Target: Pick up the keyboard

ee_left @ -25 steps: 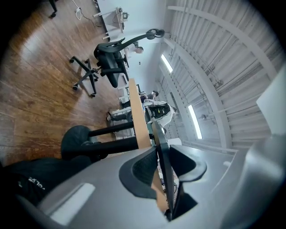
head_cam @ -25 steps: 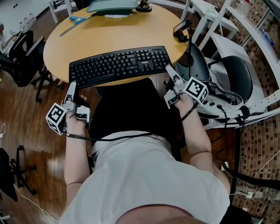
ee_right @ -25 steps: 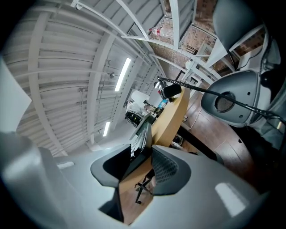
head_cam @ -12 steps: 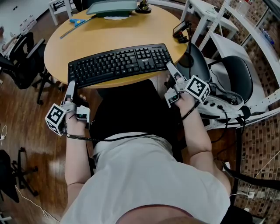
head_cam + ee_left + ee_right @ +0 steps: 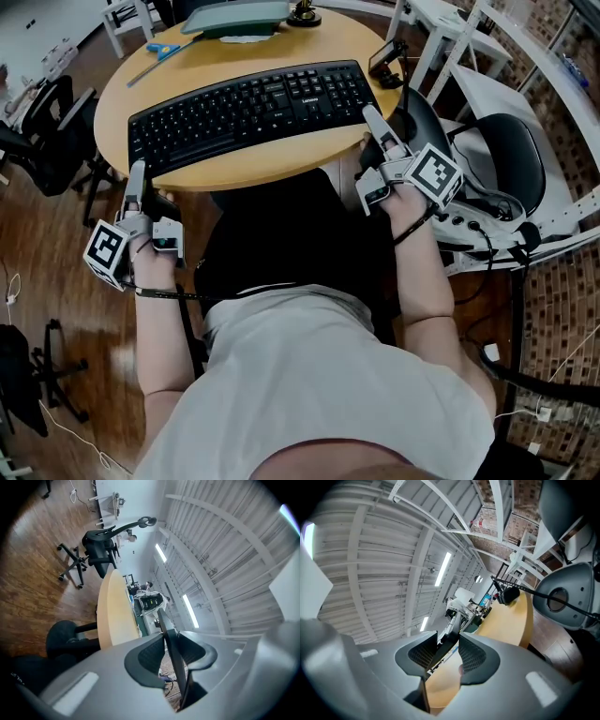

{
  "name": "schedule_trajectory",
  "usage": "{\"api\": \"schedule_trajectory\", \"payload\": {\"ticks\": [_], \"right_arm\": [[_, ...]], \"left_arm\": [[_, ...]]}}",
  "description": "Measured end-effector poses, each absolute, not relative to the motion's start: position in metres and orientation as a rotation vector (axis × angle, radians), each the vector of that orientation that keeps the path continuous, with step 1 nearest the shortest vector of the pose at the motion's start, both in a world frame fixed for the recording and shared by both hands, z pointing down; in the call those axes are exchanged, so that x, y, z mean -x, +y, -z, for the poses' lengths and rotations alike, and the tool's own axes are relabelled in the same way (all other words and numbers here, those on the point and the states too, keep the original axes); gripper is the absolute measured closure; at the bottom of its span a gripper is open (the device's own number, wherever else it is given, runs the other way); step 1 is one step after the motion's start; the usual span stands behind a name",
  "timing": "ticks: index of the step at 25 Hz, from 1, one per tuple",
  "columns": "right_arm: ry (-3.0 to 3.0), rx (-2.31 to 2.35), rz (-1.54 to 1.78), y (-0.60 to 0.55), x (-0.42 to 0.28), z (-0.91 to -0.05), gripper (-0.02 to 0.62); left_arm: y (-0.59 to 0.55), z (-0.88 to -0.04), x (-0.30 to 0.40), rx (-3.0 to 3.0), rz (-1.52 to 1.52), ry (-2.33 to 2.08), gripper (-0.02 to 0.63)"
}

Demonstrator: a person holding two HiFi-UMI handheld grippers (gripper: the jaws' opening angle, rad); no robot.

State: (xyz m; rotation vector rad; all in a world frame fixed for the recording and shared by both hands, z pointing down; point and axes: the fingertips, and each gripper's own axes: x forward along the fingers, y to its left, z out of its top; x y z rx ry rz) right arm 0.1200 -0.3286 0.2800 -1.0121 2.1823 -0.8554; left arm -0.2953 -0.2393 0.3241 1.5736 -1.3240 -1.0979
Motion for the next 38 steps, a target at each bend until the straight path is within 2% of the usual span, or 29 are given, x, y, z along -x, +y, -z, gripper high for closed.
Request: {"api": "schedule_trajectory", "payload": {"ticks": [7, 18, 24, 30, 38], "right_arm": [[2.228, 1.025, 0.734, -0.321, -0.127, -0.258, 0.453], [2.277, 1.026, 0.680, -0.323, -0.122, -0.294, 0.451], [2.287, 0.963, 0.680, -0.315, -0.119, -0.248, 0.451], [2.230, 1.009, 0.758, -0.317, -0.120, -0.259, 0.451], [2.275, 0.991, 0.700, -0.321, -0.118, -0.280, 0.453]], "left_arm": [[-0.233, -0.311, 0.295, -1.608, 1.145, -1.315, 0.255], [-0.241, -0.356, 0.300, -1.628, 1.171, -1.290, 0.255], [-0.231, -0.303, 0.298, -1.638, 1.152, -1.322, 0.255], [-0.231, -0.304, 0.301, -1.636, 1.146, -1.325, 0.255], [-0.236, -0.335, 0.300, -1.634, 1.157, -1.318, 0.255]]}}
